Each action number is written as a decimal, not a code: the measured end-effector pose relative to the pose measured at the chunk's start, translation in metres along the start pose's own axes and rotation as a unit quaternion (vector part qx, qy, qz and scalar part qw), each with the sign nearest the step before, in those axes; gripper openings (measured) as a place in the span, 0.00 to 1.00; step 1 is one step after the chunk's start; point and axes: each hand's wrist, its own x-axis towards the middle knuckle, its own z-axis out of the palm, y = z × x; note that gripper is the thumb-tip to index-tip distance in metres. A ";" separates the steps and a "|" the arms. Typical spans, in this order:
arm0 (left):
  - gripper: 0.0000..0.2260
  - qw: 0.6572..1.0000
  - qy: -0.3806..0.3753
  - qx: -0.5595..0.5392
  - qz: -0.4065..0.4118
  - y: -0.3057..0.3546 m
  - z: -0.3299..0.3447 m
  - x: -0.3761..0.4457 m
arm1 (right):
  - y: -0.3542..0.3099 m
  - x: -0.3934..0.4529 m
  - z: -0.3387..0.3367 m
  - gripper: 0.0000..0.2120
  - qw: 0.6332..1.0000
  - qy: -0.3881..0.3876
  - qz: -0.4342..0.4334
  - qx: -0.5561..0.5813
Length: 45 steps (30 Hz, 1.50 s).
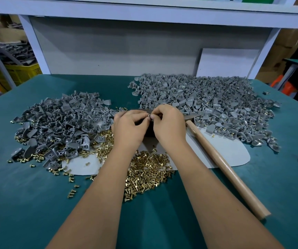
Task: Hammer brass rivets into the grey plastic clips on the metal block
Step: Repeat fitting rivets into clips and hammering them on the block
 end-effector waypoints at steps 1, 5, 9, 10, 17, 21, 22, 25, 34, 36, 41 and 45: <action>0.06 1.000 0.001 -0.002 -0.001 0.000 0.000 0.000 | 0.002 -0.001 0.001 0.06 1.000 0.006 -0.009 0.002; 0.06 1.000 -0.004 -0.021 -0.010 0.001 -0.002 0.000 | 0.007 -0.004 0.001 0.05 0.999 0.007 -0.031 0.020; 0.07 0.999 -0.018 -0.032 -0.029 0.002 -0.003 0.000 | 0.009 -0.005 -0.003 0.09 0.993 0.010 0.018 0.113; 0.07 0.999 -0.022 -0.033 -0.032 0.002 -0.004 0.000 | 0.009 -0.005 -0.005 0.09 0.989 0.012 0.039 0.140; 0.07 0.997 -0.032 -0.060 -0.035 0.002 -0.004 0.001 | 0.011 -0.003 -0.004 0.09 0.981 0.012 0.075 0.177; 0.06 0.994 -0.037 -0.092 -0.043 0.002 -0.004 0.002 | 0.012 -0.003 -0.004 0.09 0.982 0.006 0.072 0.174; 0.06 0.994 -0.037 -0.091 -0.045 0.002 -0.004 0.002 | 0.012 -0.003 -0.004 0.09 0.983 0.004 0.070 0.171; 0.05 0.994 -0.036 -0.092 -0.037 0.002 -0.004 0.002 | 0.011 -0.003 -0.005 0.08 0.987 0.001 0.055 0.149; 0.04 0.999 -0.018 -0.046 -0.009 0.004 -0.004 -0.002 | 0.009 0.002 -0.004 0.07 0.999 -0.010 0.002 0.031; 0.03 1.000 -0.006 -0.017 -0.007 0.005 -0.003 -0.004 | 0.008 0.001 -0.002 0.06 0.999 0.001 0.009 0.050; 0.03 1.000 -0.005 0.012 0.002 0.005 -0.003 -0.004 | 0.006 0.000 0.001 0.09 0.995 0.009 0.033 0.095; 0.02 1.000 -0.006 0.004 -0.002 0.005 -0.003 -0.005 | 0.007 -0.001 0.000 0.09 0.993 0.010 0.037 0.111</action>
